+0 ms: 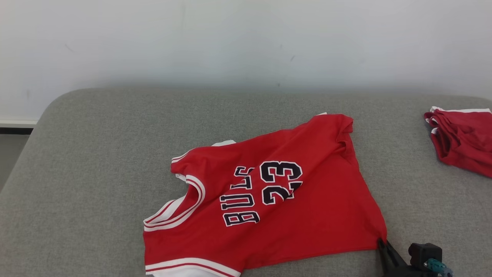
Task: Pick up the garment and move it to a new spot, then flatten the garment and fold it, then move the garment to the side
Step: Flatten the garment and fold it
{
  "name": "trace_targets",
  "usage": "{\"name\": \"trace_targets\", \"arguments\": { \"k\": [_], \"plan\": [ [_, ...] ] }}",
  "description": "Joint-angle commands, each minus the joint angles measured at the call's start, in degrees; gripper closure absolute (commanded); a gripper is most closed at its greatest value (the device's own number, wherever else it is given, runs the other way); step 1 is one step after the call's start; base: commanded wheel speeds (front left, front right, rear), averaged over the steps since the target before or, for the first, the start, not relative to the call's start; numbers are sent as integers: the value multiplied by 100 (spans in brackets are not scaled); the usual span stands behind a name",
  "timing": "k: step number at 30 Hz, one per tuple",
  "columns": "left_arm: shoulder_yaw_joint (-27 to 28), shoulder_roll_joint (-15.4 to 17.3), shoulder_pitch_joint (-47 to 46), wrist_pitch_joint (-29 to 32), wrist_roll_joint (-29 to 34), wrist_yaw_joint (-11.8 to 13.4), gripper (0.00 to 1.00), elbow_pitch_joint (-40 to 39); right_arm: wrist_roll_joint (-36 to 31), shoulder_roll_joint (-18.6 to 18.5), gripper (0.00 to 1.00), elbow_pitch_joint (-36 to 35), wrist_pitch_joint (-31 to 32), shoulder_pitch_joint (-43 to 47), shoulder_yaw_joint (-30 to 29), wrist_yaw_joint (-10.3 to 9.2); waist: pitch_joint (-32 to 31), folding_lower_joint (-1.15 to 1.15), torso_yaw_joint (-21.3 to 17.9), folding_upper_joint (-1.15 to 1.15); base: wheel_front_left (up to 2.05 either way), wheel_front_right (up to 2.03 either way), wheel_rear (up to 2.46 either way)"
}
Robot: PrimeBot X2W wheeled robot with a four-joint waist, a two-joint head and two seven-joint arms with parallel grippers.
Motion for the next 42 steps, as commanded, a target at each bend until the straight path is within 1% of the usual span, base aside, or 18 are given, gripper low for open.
{"name": "trace_targets", "arguments": {
  "k": [1,5,7,10,11,13,14,17,20,22,25,27,29,32,35,38,40,42],
  "plan": [
    [-46,-42,-84,23,-47,-53,100,-65,71,-19,100,-12,-34,-28,54,-16,-30,0,6,0,0,0,0],
    [44,79,-15,10,-45,-28,100,-462,304,-59,100,-268,-52,54,268,-16,-93,0,-15,0,0,0,0],
    [179,94,16,9,-54,-28,100,-768,414,-115,100,-544,-52,93,394,-16,-112,0,-47,0,0,0,0],
    [402,212,-61,9,76,-27,100,-1327,640,-208,100,-1018,-56,77,496,-16,-105,0,-113,0,0,0,0],
    [402,212,-61,9,76,-27,100,-1327,640,-208,100,-1018,-56,77,496,-16,-105,0,-113,0,0,0,0],
    [562,361,-359,9,186,-27,100,-1850,855,-289,100,-1423,-56,-157,642,-16,-42,0,-177,0,0,0,0],
    [562,361,-359,9,186,-27,100,-1850,855,-289,100,-1423,-56,-157,642,-16,-42,0,-177,0,0,0,0],
    [567,644,-863,18,202,-27,100,-2191,1119,-402,100,-1721,50,-539,747,-16,104,0,-243,0,0,0,0],
    [420,1022,-1696,264,170,-27,100,-2434,1369,-483,100,-1893,271,-1118,797,-16,363,0,-296,0,0,0,0],
    [328,1222,-2347,473,26,-26,100,-2594,1514,-496,100,-1974,401,-1651,786,-16,647,0,-343,0,0,0,0],
    [84,1675,-3437,814,-36,-25,100,-2750,1675,-508,100,-1968,610,-2516,648,-16,1141,0,-400,0,0,0,0],
    [-133,1939,-4205,975,-56,-25,100,-2731,1723,-496,100,-1890,759,-3135,547,-16,1470,0,-426,0,0,0,0],
    [-311,2126,-4986,1092,-136,-25,100,-2602,1774,-475,100,-1766,899,-3772,420,-16,1777,0,-441,0,0,0,0],
    [-451,2293,-6122,1216,-323,-25,100,-2336,1755,-405,100,-1525,1144,-4768,274,-16,2225,0,-490,0,0,0,0],
    [-582,2312,-7224,1346,-664,-25,100,-1965,1640,-365,100,-1197,1319,-5756,124,-16,2599,0,-546,0,0,0,0],
    [-959,2417,-8288,1418,-704,-25,100,-1668,1562,-302,100,-804,1410,-6785,-68,-16,2911,0,-588,0,0,0,0],
    [-1068,2412,-8929,1373,-798,-24,100,-1436,1490,-322,100,-516,1431,-7422,-207,-16,3069,0,-582,0,0,0,0],
    [-1314,2445,-9517,1371,-717,-24,100,-1229,1396,-287,100,-267,1424,-7974,-292,-16,3194,0,-583,0,0,0,0]
  ]
}}
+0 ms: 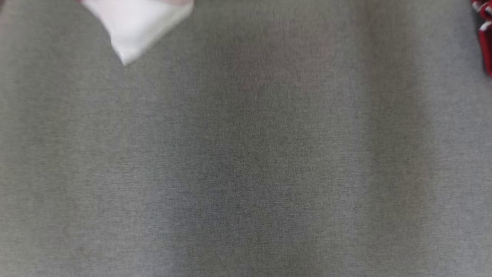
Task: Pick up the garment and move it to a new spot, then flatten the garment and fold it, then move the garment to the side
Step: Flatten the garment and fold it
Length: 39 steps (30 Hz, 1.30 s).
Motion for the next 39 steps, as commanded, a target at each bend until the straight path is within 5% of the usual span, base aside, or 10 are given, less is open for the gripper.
{"name": "trace_targets", "arguments": {
  "k": [1,11,21,31,39],
  "plan": [
    [-164,-24,-433,-30,-13,16,100,173,-125,49,100,153,-28,-397,-7,-16,670,-3,-101,-1,0,0,0],
    [-935,-197,-2481,-223,-313,16,100,1272,-787,80,100,1070,-233,-2124,179,-16,1092,-3,-77,-1,0,0,0],
    [-1500,-392,-2916,-564,-710,16,100,1960,-1112,180,100,1824,-519,-2619,204,-16,1357,-3,-55,-1,0,0,0],
    [-1557,-280,-2006,-1252,-1464,16,100,1864,-991,232,100,2090,-923,-1895,398,-16,1159,-3,-51,-1,0,0,0],
    [-1127,114,-252,-1391,-1770,191,100,797,-139,260,100,1348,-986,-257,708,-16,586,-3,-118,-1,0,0,0]
  ]
}}
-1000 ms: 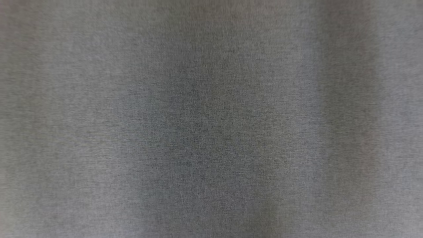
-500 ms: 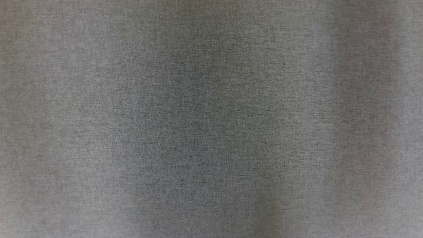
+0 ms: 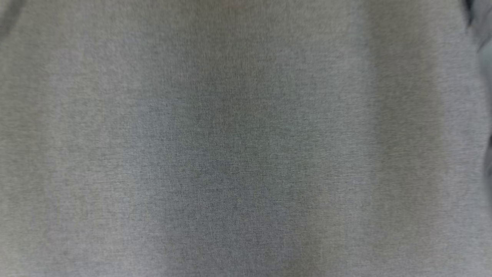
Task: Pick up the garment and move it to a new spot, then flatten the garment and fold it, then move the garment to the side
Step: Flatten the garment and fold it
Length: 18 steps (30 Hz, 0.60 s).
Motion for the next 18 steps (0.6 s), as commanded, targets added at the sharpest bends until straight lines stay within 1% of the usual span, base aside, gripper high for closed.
{"name": "trace_targets", "arguments": {
  "k": [1,5,7,10,11,14,18],
  "plan": [
    [78,70,351,-38,12,76,100,-249,140,-53,100,-165,-14,357,49,-16,-314,1,-36,0,0,0,0],
    [414,248,1590,-30,89,459,100,-1176,527,-213,100,-870,67,1502,229,-16,-651,1,-41,0,0,0,0],
    [570,273,2247,-30,88,663,100,-1605,718,-273,100,-1243,103,2101,274,-16,-814,1,-31,0,0,0,0],
    [844,370,3180,-31,153,960,100,-2170,861,-357,100,-1803,162,2974,320,-16,-1035,1,-43,0,0,0,0],
    [1007,329,3820,-32,149,1110,100,-2526,940,-404,100,-2142,206,3553,275,-16,-1194,1,-19,0,0,0,0],
    [1287,271,4705,-32,221,1276,100,-2976,997,-458,100,-2648,322,4400,186,-15,-1415,1,29,0,0,0,0],
    [1447,194,5722,-32,317,1321,100,-3274,1056,-366,100,-3180,487,5469,-84,-16,-1682,1,94,0,0,0,0]
  ]
}}
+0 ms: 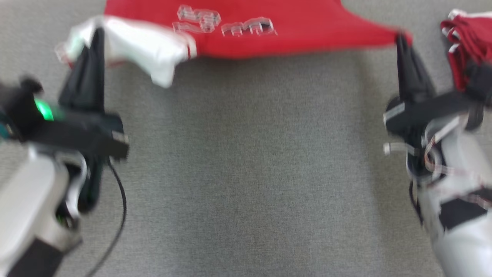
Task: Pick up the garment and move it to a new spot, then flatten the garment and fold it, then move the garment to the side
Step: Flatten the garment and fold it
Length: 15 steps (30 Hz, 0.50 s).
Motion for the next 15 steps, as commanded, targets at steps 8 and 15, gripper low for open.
{"name": "trace_targets", "arguments": {
  "k": [8,15],
  "plan": [
    [103,-261,1560,-15,116,-53,100,-229,-123,259,100,-751,310,1623,-489,-16,-704,2,170,1,0,0,0],
    [372,-711,2836,-15,218,-104,100,-244,-355,414,100,-1234,596,2799,-944,-16,-1121,2,227,1,0,0,0]
  ]
}}
